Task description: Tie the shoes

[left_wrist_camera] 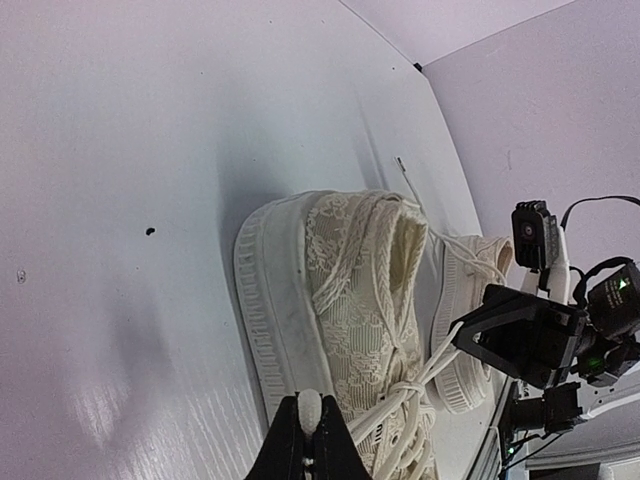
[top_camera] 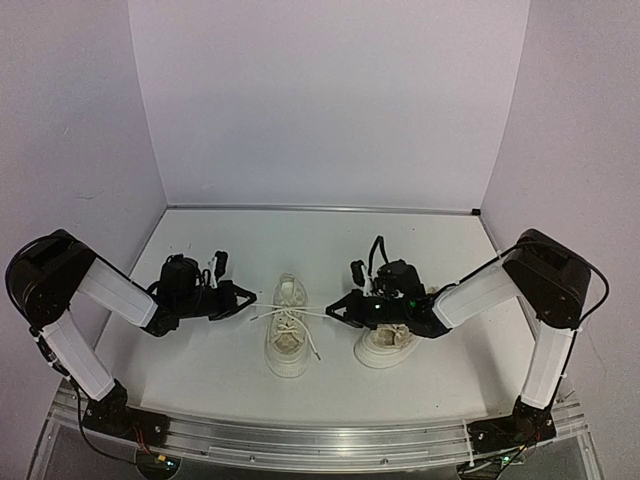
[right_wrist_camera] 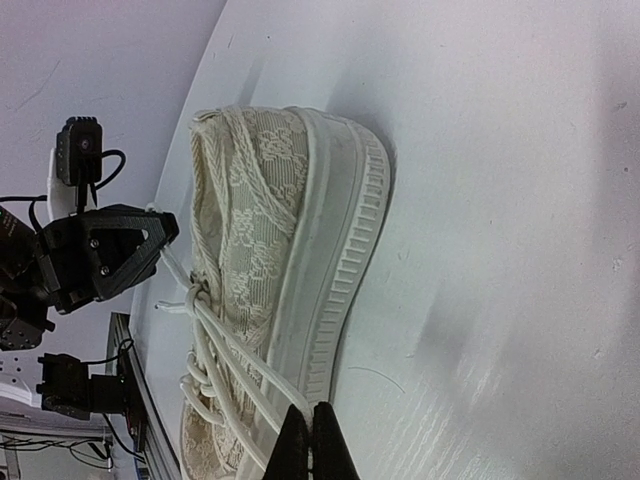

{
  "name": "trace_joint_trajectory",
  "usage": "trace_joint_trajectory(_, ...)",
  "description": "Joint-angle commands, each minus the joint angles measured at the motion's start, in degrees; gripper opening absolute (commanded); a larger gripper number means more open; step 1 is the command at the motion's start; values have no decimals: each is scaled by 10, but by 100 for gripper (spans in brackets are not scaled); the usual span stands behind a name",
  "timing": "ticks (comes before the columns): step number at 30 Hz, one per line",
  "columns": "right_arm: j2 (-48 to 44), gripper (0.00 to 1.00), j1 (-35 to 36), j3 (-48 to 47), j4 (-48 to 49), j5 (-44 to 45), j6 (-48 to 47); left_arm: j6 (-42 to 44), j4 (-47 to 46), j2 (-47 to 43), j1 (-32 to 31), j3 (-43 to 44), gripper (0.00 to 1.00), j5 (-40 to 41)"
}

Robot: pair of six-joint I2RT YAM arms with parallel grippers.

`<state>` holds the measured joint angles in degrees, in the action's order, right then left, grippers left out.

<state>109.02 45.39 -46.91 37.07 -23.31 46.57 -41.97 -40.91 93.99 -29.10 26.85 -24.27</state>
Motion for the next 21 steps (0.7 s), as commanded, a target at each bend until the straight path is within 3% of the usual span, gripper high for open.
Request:
trace_joint_trajectory(1, -23, 0, -18, 23, -36, 78, -2, 7, 8, -23, 29, -15, 0, 88)
trace_joint_trajectory(5, -17, 0, -19, 16, -39, 66, -6, 14, 1, -18, 29, -14, 0, 68)
trace_joint_trajectory(10, 23, 0, -3, -41, -40, -21, -32, 53, 9, -11, 23, 23, 1, -11)
trace_joint_trajectory(21, 64, 0, 27, -114, -80, -66, -70, 81, 4, -27, 22, 35, 41, -80)
